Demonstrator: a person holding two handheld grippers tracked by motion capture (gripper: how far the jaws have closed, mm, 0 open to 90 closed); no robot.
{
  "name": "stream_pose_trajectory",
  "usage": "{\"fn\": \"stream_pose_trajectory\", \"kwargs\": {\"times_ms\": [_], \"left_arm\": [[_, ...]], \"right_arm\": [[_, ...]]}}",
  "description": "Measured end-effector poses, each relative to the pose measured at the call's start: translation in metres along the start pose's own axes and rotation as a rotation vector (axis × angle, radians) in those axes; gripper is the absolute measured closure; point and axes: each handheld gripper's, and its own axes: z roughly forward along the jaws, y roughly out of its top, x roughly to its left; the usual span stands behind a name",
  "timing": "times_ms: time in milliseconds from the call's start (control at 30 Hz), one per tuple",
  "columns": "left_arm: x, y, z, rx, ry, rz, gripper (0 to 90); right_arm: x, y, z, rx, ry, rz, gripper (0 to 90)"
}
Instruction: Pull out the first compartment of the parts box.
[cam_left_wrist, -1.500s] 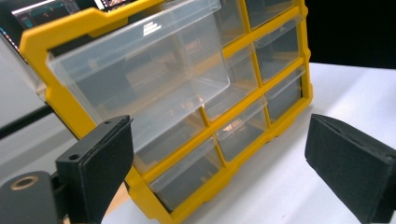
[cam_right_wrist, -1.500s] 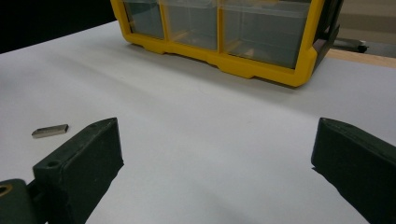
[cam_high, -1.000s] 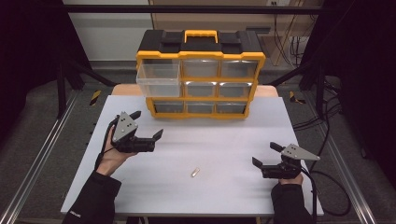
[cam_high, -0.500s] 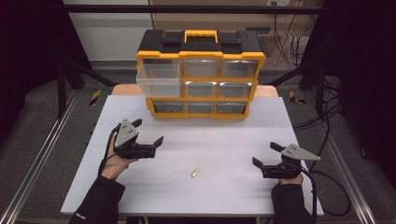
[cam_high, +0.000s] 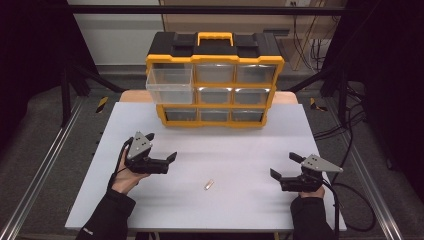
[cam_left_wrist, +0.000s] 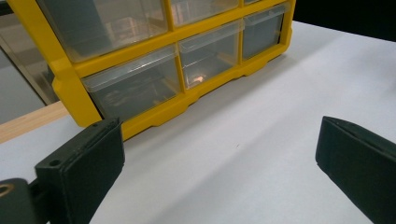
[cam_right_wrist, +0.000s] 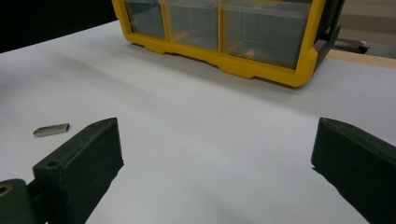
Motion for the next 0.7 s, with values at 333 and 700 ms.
{"fn": "stream_pose_trajectory", "kwargs": {"times_ms": [333,700], "left_arm": [[-0.007,-0.002,0.005,0.025,-0.022,0.003,0.0],[-0.019,-0.003,0.013,0.049,-0.062,0.017,0.0]], "right_arm": [[0.0,0.0,0.0,0.002,0.0,0.0,2.2],[0.0,0.0,0.001,0.006,0.003,-0.002,2.2]]}}
